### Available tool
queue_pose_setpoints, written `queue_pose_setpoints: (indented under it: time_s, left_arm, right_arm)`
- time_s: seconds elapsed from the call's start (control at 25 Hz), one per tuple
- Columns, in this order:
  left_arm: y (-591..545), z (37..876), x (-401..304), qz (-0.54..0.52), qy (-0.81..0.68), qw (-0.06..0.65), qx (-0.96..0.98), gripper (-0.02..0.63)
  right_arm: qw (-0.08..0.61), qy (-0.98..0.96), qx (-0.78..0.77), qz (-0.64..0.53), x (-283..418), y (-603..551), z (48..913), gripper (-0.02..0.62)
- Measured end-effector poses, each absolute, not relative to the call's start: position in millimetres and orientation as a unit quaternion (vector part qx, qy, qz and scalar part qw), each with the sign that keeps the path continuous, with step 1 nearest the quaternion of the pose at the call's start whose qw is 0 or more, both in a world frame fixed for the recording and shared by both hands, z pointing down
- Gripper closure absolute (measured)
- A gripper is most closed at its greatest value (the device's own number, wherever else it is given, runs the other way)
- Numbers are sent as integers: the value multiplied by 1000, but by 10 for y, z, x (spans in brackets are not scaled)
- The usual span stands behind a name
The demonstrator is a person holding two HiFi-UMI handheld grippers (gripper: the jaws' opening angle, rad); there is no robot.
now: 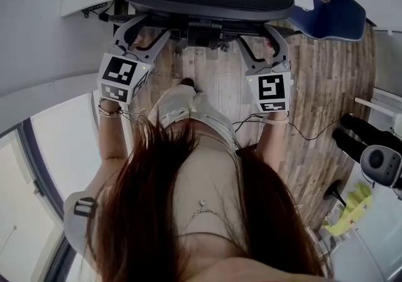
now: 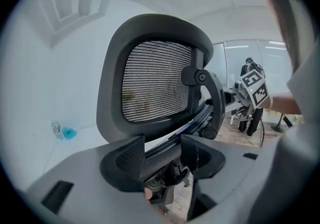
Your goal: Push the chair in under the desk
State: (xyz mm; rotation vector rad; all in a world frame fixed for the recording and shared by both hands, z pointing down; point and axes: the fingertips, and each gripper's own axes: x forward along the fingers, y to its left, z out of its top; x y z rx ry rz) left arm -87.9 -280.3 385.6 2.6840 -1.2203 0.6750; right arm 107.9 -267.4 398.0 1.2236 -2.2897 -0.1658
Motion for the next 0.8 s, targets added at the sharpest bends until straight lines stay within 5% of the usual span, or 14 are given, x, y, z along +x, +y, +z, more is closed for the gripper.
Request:
queue_pose_setpoints:
  time_s: [0.8]
  left_arm:
    - [-3129,3885,-948,219,-397,54,890,374]
  right_arm:
    - [257,-843,467,-70,1005,-2930,4003,325]
